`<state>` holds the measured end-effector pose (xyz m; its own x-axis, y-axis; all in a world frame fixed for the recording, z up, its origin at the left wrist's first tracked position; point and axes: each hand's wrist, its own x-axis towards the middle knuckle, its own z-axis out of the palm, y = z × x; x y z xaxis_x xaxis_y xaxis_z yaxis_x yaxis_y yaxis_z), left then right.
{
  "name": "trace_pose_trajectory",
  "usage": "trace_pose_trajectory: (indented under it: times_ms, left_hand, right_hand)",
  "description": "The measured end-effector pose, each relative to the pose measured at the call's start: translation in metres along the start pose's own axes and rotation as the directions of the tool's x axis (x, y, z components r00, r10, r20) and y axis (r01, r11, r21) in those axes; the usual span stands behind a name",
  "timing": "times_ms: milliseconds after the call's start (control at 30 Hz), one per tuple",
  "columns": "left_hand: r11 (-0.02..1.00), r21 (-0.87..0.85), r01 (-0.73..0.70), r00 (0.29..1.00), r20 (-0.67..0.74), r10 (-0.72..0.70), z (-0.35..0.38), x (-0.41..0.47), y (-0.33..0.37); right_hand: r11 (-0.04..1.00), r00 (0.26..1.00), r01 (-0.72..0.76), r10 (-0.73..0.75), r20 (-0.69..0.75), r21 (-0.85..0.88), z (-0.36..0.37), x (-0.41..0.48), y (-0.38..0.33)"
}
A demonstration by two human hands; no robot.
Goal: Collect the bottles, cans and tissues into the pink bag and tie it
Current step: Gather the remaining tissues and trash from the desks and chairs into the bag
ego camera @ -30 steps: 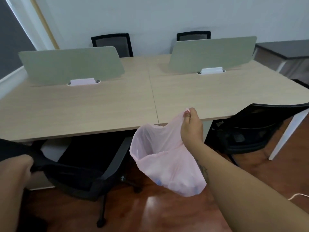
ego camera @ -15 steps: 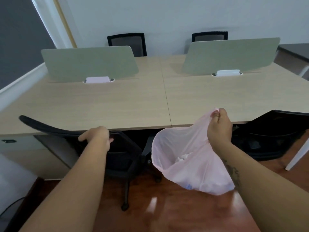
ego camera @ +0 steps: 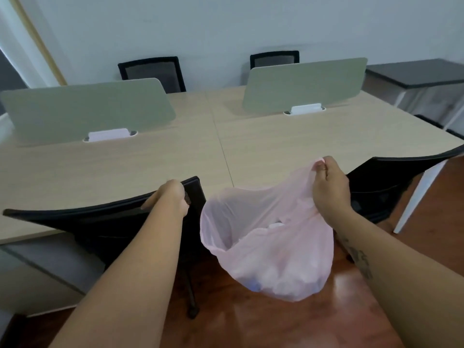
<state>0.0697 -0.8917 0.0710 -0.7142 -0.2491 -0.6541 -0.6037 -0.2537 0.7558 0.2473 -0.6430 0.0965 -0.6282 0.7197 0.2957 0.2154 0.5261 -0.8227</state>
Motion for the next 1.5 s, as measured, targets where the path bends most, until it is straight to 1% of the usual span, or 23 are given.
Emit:
trace_pose_trajectory:
  times_ms: [67, 100, 133, 167, 200, 233, 267, 333, 367, 400, 467, 533, 567, 667, 767, 900, 967, 1067, 1133, 1200, 1267, 1400, 1500]
  left_hand:
    - [0.947, 0.312, -0.074, 0.986, -0.122, 0.117, 0.009, -0.018, -0.024]
    - [0.841, 0.5, -0.206, 0.955, -0.084, 0.283, 0.016, -0.034, -0.041]
    - [0.672, 0.618, -0.408, 0.874, 0.05, 0.484, 0.023, -0.052, -0.058]
    - [0.446, 0.652, -0.613, 0.729, 0.25, 0.638, 0.03, -0.066, -0.074]
    - [0.191, 0.636, -0.748, 0.563, 0.456, 0.689, 0.036, -0.075, -0.086]
    - [-0.013, 0.624, -0.781, 0.496, 0.633, 0.594, 0.042, -0.073, -0.091]
    - [-0.143, 0.614, -0.777, 0.506, 0.743, 0.438, 0.05, -0.068, -0.092]
    - [-0.229, 0.621, -0.749, 0.601, 0.783, 0.16, 0.066, -0.048, -0.087]
    - [-0.242, 0.604, -0.76, 0.6, 0.794, 0.098, 0.072, -0.038, -0.087]
    - [-0.205, 0.574, -0.792, 0.558, 0.819, 0.137, 0.08, -0.027, -0.087]
    - [-0.003, 0.532, -0.847, 0.505, 0.807, 0.307, 0.101, -0.013, -0.081]
    - [0.234, 0.505, -0.831, 0.552, 0.696, 0.459, 0.133, -0.014, -0.066]
    - [0.318, 0.478, -0.819, 0.571, 0.624, 0.534, 0.152, -0.023, -0.054]
    - [0.449, 0.379, -0.809, 0.587, 0.486, 0.647, 0.214, -0.058, -0.009]
    - [0.411, 0.281, -0.867, 0.496, 0.43, 0.754, 0.264, -0.092, 0.04]
    - [0.219, 0.224, -0.95, 0.3, 0.445, 0.844, 0.307, -0.122, 0.083]
    - [0.16, 0.244, -0.957, 0.258, 0.453, 0.853, 0.325, -0.121, 0.08]
    - [0.144, 0.276, -0.95, 0.265, 0.475, 0.839, 0.347, -0.1, 0.052]
    - [0.147, 0.284, -0.948, 0.277, 0.502, 0.819, 0.358, -0.08, 0.029]
    - [0.146, 0.291, -0.946, 0.284, 0.518, 0.807, 0.369, -0.064, 0.011]
    - [0.157, 0.282, -0.947, 0.29, 0.531, 0.797, 0.38, -0.052, 0.0]
    - [0.147, 0.269, -0.952, 0.283, 0.591, 0.755, 0.406, -0.035, -0.015]
    - [0.115, 0.265, -0.957, 0.263, 0.637, 0.724, 0.425, -0.024, -0.023]
  right_hand:
    - [1.0, 1.0, -0.009, 0.009, -0.003, -0.004, -0.004, 0.004, 0.0]
    - [1.0, 1.0, -0.009, 0.009, -0.003, -0.004, -0.006, 0.006, 0.001]
    - [1.0, 1.0, -0.007, 0.007, -0.002, -0.006, -0.008, 0.008, 0.002]
    - [1.0, 1.0, -0.006, 0.006, -0.004, -0.008, -0.01, 0.01, 0.003]
    - [1.0, 1.0, -0.006, 0.006, -0.007, -0.007, -0.013, 0.012, 0.004]
    - [1.0, 1.0, -0.005, 0.005, -0.014, 0.0, -0.016, 0.015, 0.006]
    - [1.0, 1.0, -0.001, 0.001, -0.022, 0.011, -0.019, 0.018, 0.007]
    - [1.0, 0.999, 0.011, -0.011, -0.038, 0.02, -0.028, 0.03, 0.007]
    - [1.0, 0.999, 0.019, -0.018, -0.045, 0.021, -0.034, 0.039, 0.006]
    - [0.999, 0.998, 0.03, -0.029, -0.054, 0.022, -0.039, 0.051, 0.005]
    - [0.998, 0.995, 0.055, -0.054, -0.084, 0.01, -0.053, 0.078, 0.007]
    - [0.997, 0.991, 0.077, -0.078, -0.111, -0.012, -0.069, 0.112, 0.014]
    - [0.996, 0.989, 0.089, -0.091, -0.119, -0.022, -0.077, 0.13, 0.019]
    - [0.993, 0.98, 0.113, -0.116, -0.163, -0.028, -0.099, 0.183, 0.035]
    - [0.993, 0.968, 0.111, -0.115, -0.221, -0.033, -0.113, 0.231, 0.052]
    - [0.994, 0.968, 0.09, -0.103, -0.229, -0.068, -0.114, 0.281, 0.084]
    - [0.995, 0.978, 0.075, -0.086, -0.188, -0.065, -0.106, 0.296, 0.105]
    - [0.994, 0.996, 0.036, -0.045, -0.082, -0.104, -0.094, 0.305, 0.148]
    - [0.966, 0.998, 0.007, 0.008, 0.056, -0.259, -0.092, 0.302, 0.18]
    - [0.851, 0.964, 0.012, 0.13, 0.232, -0.526, -0.095, 0.292, 0.213]
    - [0.691, 0.912, 0.094, 0.229, 0.341, -0.717, -0.1, 0.277, 0.243]
    - [0.559, 0.938, 0.208, 0.118, 0.325, -0.803, -0.101, 0.257, 0.273]
    - [0.496, 0.953, 0.136, 0.169, 0.25, -0.857, -0.098, 0.256, 0.276]
